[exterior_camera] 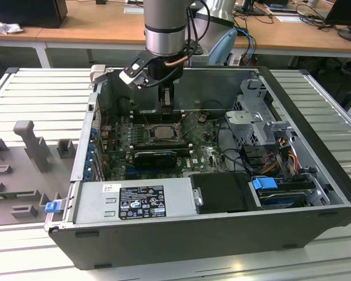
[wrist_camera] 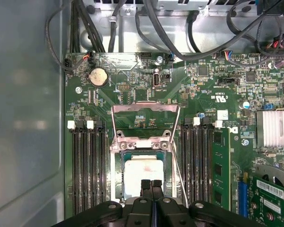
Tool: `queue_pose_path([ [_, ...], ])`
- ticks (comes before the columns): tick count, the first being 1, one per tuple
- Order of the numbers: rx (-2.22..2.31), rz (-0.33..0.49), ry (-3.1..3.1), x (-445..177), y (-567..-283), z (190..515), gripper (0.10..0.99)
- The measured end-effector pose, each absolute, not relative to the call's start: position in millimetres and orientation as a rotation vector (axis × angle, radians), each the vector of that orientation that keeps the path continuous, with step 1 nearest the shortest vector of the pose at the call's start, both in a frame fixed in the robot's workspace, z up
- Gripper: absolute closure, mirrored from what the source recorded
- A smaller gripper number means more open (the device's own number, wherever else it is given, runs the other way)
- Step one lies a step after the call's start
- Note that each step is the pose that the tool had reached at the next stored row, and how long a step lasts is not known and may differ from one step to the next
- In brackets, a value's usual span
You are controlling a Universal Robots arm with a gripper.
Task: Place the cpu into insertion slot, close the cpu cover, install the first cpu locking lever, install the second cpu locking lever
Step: 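Close the cpu cover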
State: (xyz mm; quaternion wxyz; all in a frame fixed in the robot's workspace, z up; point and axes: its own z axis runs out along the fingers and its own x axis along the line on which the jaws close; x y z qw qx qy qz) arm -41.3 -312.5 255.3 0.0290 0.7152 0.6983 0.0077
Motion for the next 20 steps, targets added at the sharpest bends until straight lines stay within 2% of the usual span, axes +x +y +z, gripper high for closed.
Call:
queue_pose_path([
  [20,2.212,0.023,2.148,-41.2,-312.5,261.1,0.98],
])
